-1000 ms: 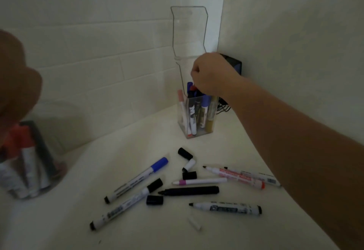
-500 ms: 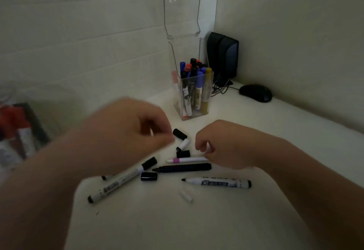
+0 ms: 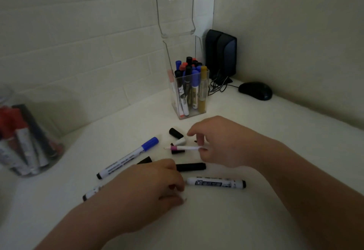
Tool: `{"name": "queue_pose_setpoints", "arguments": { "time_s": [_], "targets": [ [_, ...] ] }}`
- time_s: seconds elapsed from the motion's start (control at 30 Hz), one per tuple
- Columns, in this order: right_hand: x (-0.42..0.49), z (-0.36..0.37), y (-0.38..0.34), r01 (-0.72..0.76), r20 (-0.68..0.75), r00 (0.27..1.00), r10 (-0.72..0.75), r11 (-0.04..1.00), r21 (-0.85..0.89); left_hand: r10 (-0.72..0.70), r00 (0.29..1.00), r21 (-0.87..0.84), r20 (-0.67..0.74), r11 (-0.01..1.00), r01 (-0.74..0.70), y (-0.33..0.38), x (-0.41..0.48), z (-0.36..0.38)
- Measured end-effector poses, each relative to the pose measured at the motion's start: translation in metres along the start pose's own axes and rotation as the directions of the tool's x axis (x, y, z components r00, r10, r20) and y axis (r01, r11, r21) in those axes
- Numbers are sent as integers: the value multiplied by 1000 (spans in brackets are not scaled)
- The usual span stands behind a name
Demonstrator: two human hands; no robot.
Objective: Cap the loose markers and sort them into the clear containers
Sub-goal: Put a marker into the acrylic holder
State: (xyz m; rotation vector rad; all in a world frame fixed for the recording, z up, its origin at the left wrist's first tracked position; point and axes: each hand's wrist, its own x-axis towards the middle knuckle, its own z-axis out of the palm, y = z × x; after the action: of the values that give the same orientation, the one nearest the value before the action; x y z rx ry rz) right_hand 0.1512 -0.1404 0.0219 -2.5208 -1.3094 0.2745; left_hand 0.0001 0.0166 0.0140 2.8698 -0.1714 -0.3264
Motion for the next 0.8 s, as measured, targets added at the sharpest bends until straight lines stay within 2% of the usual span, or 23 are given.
{"name": "queue_pose_setpoints", "arguments": {
  "time_s": [0.1, 0.17, 0.23, 0.3, 0.37, 0.43, 0.5, 0.57, 0.63, 0.8],
  "targets": [
    [-3, -7, 7, -2, -54, 999, 4, 999, 41, 24, 1000, 3, -5, 1000, -24, -5, 3, 5],
    [-8, -9, 10, -3, -108, 994, 21, 985, 170, 39, 999, -15, 2, 999, -39, -8, 1, 10],
    [-13, -9, 10, -4, -149, 987, 58, 941, 339, 42, 997, -131, -63, 990, -50, -14, -4, 10],
    [-16, -7, 9, -15, -130, 988, 88, 878, 478, -33, 972, -378, -235, 924, -59, -21, -9, 7],
    [-18, -6, 3, -16, -52, 997, 55, 822, 570, -251, 884, -692, -393, 714, -105, -28, -9, 4],
    [-20, -4, -4, 14, 31, 999, -39, 810, 586, -409, 784, -805, -467, 563, -186, -32, -4, 5],
    [-23, -1, -11, 32, 80, 992, -98, 803, 595, -505, 744, -887, -438, 379, -265, -31, 1, 5],
    [-25, 0, -16, 26, 83, 992, -99, 784, 620, -554, 746, -925, -369, 143, -351, -28, 5, 6],
    [-26, 0, -18, 55, 54, 992, -112, 781, 622, -562, 761, -919, -325, -4, -395, -24, 6, 6],
    [-29, -2, -22, 99, 18, 990, -141, 772, 628, -510, 805, -893, -304, -143, -428, -19, 8, 7]
  ]
}}
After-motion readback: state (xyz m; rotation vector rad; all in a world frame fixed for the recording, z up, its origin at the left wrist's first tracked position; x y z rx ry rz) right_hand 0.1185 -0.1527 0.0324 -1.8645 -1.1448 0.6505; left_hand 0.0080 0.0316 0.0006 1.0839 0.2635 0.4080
